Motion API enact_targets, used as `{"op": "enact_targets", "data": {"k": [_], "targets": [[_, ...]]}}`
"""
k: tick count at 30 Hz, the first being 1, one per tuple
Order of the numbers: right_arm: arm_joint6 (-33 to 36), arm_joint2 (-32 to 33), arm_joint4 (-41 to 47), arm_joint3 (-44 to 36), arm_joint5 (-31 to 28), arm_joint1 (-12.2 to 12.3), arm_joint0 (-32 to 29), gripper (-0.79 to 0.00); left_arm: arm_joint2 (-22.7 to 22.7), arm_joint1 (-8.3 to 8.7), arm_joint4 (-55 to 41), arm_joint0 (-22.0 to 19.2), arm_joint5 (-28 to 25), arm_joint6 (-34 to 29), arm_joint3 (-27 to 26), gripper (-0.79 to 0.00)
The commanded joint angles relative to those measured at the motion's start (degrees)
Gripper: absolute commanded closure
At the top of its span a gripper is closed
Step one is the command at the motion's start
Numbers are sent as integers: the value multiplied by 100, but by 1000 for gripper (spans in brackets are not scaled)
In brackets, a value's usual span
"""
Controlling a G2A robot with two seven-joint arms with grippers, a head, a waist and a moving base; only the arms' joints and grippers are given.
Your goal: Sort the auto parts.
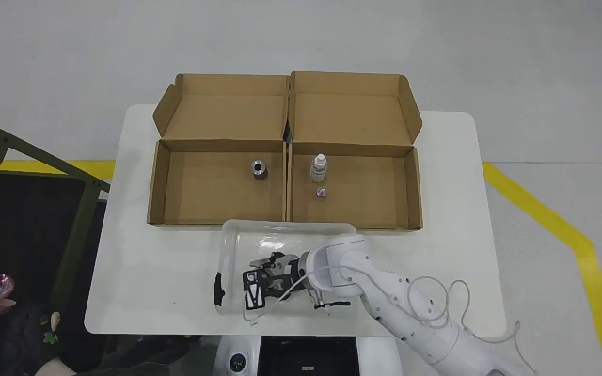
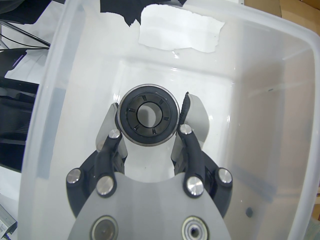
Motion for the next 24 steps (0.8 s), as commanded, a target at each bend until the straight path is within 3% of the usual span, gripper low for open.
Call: {"op": "enact_targets", "data": {"k": [1,10,24], "targets": [[-16,-33,34,42,-23,-10,52,-366,0,0,0,0,0,0,0,-785],[-154,-125,190,199,-107,-40,260,0,0,0,0,0,0,0,0,-785],[-355,102,411,-6,-223,29,398,0,0,0,0,0,0,0,0,-785]]}}
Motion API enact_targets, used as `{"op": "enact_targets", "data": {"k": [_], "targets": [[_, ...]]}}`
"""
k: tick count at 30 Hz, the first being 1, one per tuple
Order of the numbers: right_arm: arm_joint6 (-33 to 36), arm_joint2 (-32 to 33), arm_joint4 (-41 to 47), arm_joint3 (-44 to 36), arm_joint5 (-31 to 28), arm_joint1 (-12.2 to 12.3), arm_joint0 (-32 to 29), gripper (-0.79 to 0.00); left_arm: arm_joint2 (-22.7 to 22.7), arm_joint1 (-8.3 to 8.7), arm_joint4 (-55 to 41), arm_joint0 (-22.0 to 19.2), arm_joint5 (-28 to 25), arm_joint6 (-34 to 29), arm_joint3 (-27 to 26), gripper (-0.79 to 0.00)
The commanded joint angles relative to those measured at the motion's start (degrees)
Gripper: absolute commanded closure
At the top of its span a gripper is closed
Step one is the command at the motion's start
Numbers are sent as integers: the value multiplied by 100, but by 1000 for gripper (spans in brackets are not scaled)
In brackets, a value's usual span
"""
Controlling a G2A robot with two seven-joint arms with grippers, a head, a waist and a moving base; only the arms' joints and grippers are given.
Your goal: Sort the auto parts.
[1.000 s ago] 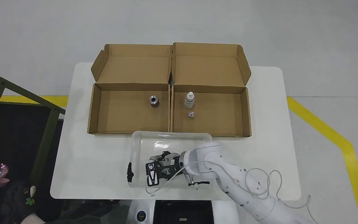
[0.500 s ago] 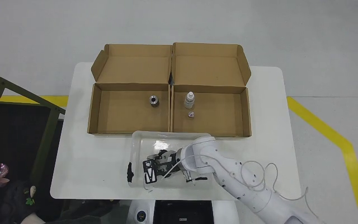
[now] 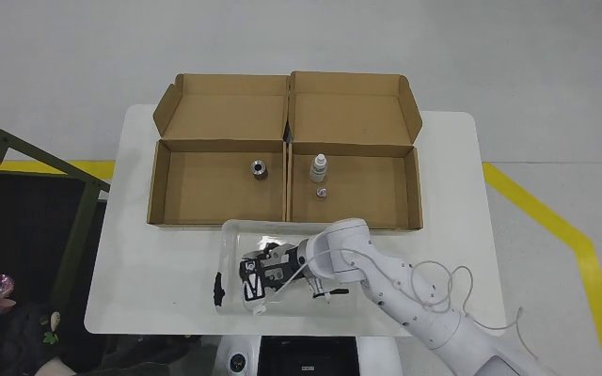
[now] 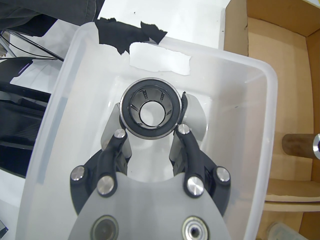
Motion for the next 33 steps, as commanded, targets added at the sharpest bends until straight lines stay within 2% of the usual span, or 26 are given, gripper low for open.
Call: {"op": "enact_targets", "data": {"k": [1,20,33], "targets": [[-12,59,15,-65,-14,22,-9,0,0,0,0,0,0,0,0,-785],[-286,650,223,-731,-22,204,19,0,0,0,0,0,0,0,0,-785],[-612,766,451,-586,141,200,341,0,0,0,0,0,0,0,0,-785]]}}
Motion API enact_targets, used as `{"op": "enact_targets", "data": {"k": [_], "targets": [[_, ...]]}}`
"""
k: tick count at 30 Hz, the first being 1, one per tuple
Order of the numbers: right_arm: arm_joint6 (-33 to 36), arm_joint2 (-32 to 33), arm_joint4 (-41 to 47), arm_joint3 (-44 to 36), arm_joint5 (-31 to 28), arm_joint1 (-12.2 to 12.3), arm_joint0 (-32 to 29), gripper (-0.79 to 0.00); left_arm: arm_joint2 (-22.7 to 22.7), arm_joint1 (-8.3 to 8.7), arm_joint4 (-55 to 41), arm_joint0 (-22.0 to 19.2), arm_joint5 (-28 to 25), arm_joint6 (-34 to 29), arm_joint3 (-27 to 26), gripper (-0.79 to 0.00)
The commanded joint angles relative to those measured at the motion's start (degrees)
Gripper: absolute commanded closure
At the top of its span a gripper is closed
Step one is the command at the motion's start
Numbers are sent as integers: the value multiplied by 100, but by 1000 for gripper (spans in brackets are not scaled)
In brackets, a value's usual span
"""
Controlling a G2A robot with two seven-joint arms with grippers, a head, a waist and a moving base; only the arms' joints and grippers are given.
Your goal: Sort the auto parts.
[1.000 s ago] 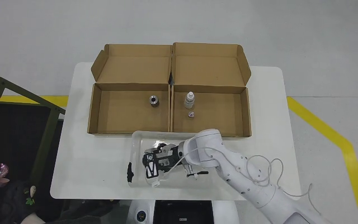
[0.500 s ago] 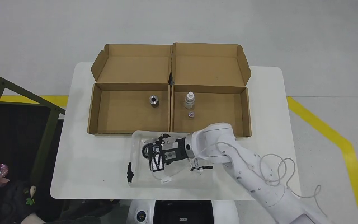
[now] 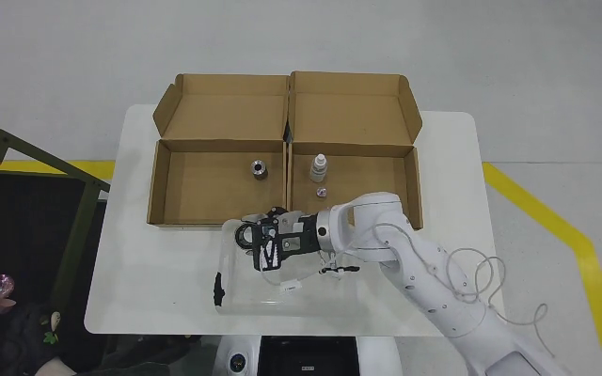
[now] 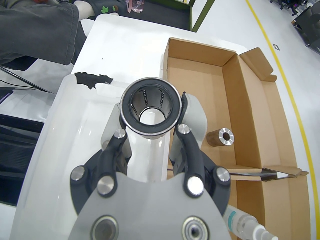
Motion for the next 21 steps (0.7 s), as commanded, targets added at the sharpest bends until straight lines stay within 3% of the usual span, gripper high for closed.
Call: {"op": "enact_targets", "data": {"k": [1,8,21], "targets": [[-58,5,46,70,26,-8,72,0,0,0,0,0,0,0,0,-785],[-276,29,243,479,160,-57,424,0,0,0,0,0,0,0,0,-785],[-442,-455,710,1998,441,-350,1428,0,0,0,0,0,0,0,0,-785]]}}
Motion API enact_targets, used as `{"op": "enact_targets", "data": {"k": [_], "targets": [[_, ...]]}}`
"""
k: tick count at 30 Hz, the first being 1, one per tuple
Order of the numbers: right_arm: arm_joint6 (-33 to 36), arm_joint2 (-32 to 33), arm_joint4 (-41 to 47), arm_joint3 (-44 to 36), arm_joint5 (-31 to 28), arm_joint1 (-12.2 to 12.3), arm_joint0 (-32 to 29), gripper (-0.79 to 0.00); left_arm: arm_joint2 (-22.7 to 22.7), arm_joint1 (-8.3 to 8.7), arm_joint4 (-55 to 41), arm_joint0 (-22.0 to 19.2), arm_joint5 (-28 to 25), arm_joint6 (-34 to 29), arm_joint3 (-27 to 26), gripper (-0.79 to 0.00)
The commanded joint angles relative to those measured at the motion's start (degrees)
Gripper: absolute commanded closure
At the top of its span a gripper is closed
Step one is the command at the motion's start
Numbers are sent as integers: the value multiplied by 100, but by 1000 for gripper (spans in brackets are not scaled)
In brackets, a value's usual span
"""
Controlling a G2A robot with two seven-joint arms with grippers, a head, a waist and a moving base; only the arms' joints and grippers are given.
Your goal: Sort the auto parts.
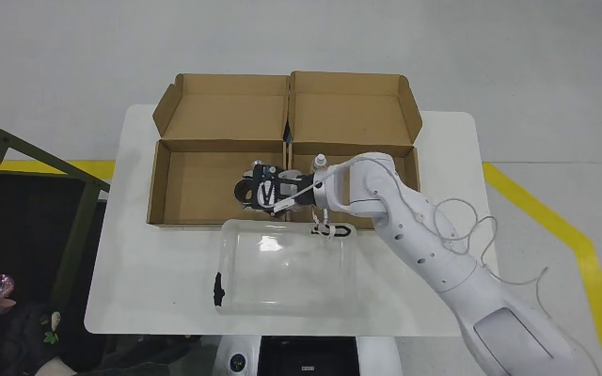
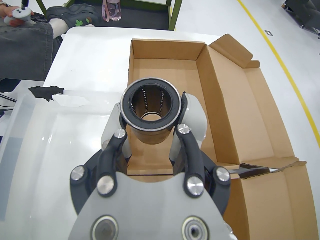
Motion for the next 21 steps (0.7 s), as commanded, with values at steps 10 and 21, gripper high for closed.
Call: {"op": "enact_targets", "data": {"k": [10,21], "targets": [[116,-649,75,1082,272,-343,619,0,0,0,0,0,0,0,0,-785],[336,-1080,13,1742,499,-633,915,0,0,0,0,0,0,0,0,-785]]}}
